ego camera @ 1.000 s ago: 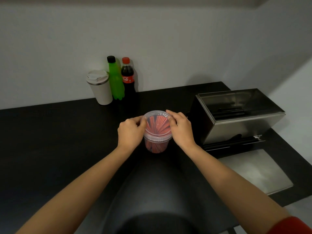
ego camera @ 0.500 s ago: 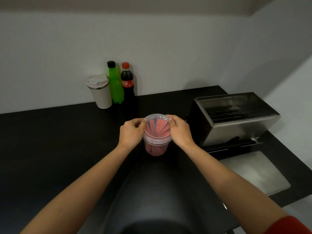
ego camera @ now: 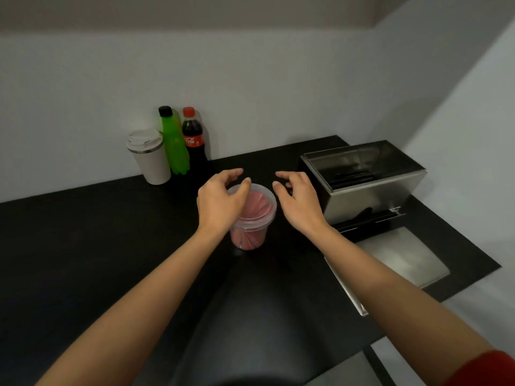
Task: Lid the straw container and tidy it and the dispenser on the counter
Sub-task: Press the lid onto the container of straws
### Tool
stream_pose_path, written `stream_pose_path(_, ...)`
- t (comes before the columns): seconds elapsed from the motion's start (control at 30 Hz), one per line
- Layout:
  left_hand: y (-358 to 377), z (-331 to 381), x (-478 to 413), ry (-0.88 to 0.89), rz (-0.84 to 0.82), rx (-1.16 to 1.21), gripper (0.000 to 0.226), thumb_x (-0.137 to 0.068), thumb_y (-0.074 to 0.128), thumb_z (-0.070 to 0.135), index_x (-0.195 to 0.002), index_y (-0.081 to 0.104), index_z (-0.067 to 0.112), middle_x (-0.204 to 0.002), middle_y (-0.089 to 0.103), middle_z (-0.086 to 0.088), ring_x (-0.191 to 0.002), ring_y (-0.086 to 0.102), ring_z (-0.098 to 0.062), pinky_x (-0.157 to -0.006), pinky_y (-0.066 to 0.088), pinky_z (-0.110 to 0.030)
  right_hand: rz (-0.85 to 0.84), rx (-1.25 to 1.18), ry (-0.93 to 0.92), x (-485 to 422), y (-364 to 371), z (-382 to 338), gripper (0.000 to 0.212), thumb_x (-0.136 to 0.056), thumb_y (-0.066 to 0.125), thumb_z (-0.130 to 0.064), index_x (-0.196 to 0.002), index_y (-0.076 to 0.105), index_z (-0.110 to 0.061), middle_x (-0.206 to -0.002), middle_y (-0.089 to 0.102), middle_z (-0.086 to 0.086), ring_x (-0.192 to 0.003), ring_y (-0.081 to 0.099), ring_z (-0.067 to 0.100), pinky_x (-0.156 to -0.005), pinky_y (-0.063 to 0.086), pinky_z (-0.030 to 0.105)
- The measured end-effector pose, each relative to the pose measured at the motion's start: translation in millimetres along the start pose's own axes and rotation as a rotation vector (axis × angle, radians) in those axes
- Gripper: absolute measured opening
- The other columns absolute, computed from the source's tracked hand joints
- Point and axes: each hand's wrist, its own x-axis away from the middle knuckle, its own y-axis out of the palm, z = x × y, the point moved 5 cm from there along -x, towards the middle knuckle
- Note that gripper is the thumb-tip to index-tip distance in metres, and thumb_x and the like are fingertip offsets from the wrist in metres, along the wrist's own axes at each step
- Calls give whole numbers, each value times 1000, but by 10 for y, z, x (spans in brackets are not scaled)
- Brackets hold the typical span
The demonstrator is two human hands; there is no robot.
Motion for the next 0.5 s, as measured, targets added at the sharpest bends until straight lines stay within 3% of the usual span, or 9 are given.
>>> stream_pose_path(0.17, 147, 222, 220, 46, -74, 49, 38, -88, 59, 35, -122, 59, 21, -122, 63, 2, -108, 54, -3, -91, 45, -24, 41, 61, -72, 186, -247, -32, 34, -91, 52, -29, -124, 53, -19, -123, 51, -1, -111, 47, 8, -88, 37, 19)
stream_pose_path(0.3, 319, 423, 454, 94, -118, 83, 37, -88, 59, 34, -123, 58, 23, -122, 63, 5, -105, 50, 5, -100, 43, -31, 79, 155, -177, 347, -546, -3, 31, -91, 51, -28, -120, 56, -18, -118, 55, 0, -112, 46, 10, -84, 29, 8)
stream_pose_path(0.33, 378, 478, 511, 103, -135, 87, 38, -88, 60, 34, -124, 58, 23, -123, 63, 6, -107, 49, 5, -99, 44, -29, 87, 163, -182, 391, -637, 30, 31, -91, 51, -28, -119, 57, -17, -117, 55, 0, -111, 47, 11, -85, 31, 10)
stream_pose_path(0.43, 574, 616, 686, 122, -164, 67, 38, -87, 60, 35, -124, 57, 25, -124, 62, 7, -107, 48, 6, -80, 37, -6, 102, 157, -175, 530, -925, 179, 27, -90, 52, -24, -115, 59, -17, -114, 56, 0, -112, 47, 11, -93, 34, 21)
stream_pose_path(0.5, 703, 687, 819, 113, -173, 57, 39, -86, 60, 36, -123, 58, 26, -122, 62, 7, -105, 50, 3, -77, 37, -7, 97, 179, -163, 643, -1115, 305, 27, -89, 52, -23, -114, 59, -15, -113, 57, 1, -112, 46, 13, -93, 35, 23)
